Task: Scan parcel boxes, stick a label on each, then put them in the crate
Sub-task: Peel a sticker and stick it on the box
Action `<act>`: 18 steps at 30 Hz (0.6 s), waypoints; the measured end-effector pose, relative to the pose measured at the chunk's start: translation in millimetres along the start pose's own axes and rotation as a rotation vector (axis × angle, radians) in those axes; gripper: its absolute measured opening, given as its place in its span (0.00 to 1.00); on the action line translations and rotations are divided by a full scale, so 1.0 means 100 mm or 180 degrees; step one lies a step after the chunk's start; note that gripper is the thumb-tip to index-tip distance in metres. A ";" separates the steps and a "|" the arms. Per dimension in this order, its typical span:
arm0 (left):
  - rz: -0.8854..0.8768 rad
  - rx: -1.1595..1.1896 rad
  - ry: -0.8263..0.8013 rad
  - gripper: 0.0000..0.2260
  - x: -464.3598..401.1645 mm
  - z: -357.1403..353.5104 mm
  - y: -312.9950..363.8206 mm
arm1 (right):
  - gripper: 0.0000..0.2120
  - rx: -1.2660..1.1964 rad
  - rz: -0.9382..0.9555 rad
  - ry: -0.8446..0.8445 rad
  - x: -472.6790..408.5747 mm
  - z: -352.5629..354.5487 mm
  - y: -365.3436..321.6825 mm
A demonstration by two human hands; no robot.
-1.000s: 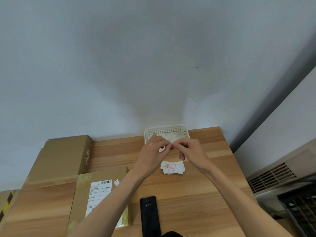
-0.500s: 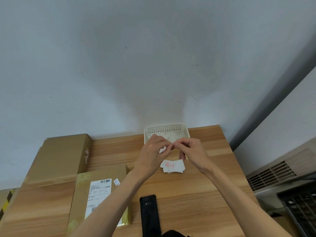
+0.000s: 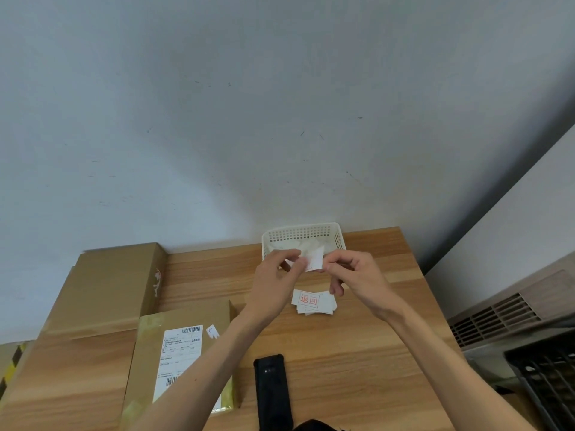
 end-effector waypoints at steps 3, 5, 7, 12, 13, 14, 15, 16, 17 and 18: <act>0.0683 0.0662 -0.0004 0.15 0.01 -0.02 -0.21 | 0.06 0.0027 0.0009 -0.0018 0.01 0.02 0.00; 0.0991 0.0977 0.0083 0.13 0.02 -0.02 -0.29 | 0.06 0.0016 -0.0016 0.0006 0.02 0.05 0.02; 0.1230 0.1350 0.0274 0.10 0.02 0.01 -0.37 | 0.06 0.0011 -0.0061 0.0030 0.02 0.08 0.07; 0.1322 0.1769 0.0274 0.07 0.03 0.08 -0.44 | 0.08 0.0056 -0.0103 0.0094 0.04 0.17 0.18; 0.1300 0.1826 0.0227 0.07 0.03 0.08 -0.44 | 0.08 0.0047 -0.0136 0.0134 0.05 0.20 0.22; 0.1259 0.1859 0.0208 0.06 0.03 0.09 -0.43 | 0.08 0.0029 -0.0179 0.0169 0.05 0.22 0.25; 0.1207 0.1869 0.0216 0.06 0.03 0.11 -0.42 | 0.08 0.0007 -0.0222 0.0189 0.06 0.24 0.28; 0.1147 0.1861 0.0231 0.05 0.02 0.12 -0.42 | 0.07 -0.0019 -0.0257 0.0193 0.07 0.24 0.30; 0.1095 0.1853 0.0239 0.05 0.02 0.13 -0.40 | 0.07 -0.0050 -0.0283 0.0191 0.08 0.24 0.31; 0.1048 0.1850 0.0242 0.05 0.02 0.14 -0.39 | 0.07 -0.0082 -0.0296 0.0196 0.08 0.24 0.31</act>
Point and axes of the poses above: each hand's wrist, its own x-axis away from the middle knuckle, its own z-axis out of the back of the hand, y = z × x, the point moved 9 cm from there along -x, towards the middle knuckle, and after that the axes turned 8 degrees about x, right-handed, at the moved point
